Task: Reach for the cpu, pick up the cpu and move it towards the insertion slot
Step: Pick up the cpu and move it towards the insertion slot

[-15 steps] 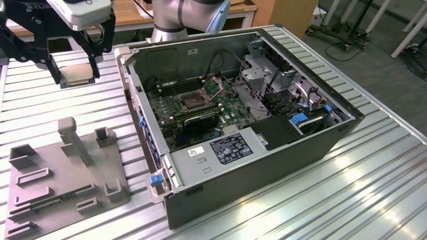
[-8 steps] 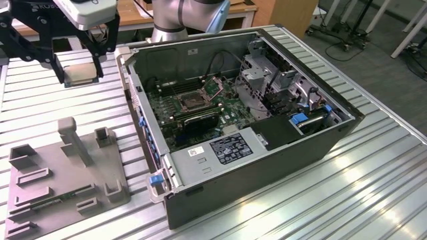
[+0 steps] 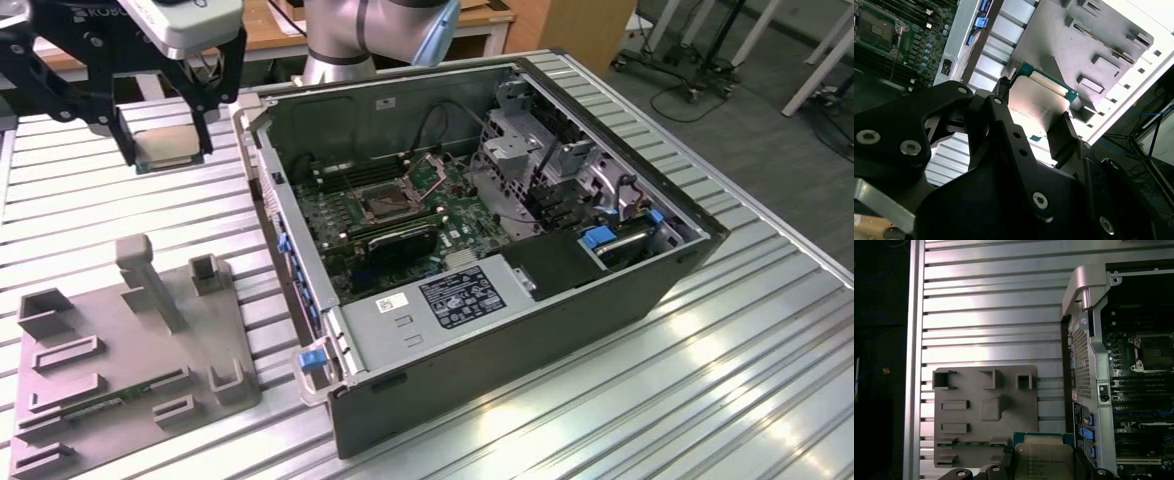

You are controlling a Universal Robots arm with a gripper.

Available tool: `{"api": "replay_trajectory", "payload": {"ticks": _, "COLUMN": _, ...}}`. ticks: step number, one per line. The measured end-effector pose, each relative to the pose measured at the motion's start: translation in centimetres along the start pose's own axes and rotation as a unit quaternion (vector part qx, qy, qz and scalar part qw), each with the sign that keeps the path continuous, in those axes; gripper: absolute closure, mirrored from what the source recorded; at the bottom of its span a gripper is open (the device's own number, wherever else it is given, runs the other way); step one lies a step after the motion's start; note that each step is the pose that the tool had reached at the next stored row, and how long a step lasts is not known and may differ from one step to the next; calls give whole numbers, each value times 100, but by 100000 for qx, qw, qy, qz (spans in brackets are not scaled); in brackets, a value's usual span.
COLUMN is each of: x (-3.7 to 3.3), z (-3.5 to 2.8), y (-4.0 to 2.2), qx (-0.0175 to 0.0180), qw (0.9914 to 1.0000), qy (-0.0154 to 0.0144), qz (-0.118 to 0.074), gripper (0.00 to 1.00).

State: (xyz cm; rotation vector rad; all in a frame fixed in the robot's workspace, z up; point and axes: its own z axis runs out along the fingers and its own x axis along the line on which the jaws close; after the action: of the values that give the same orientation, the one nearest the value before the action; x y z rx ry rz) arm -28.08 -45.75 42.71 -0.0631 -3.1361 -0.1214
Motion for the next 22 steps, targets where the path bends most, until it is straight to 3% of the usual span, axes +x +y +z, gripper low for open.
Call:
{"api": "replay_trajectory", "payload": {"ticks": 9, "x": -14, "z": 0, "y": 1, "qx": -2, "qw": 100000, "qy": 1, "qz": -5, "gripper": 46}}
{"api": "replay_trajectory", "payload": {"ticks": 22, "x": -134, "z": 0, "y": 5, "qx": 0, "qw": 100000, "qy": 0, "qz": -3, "gripper": 46}}
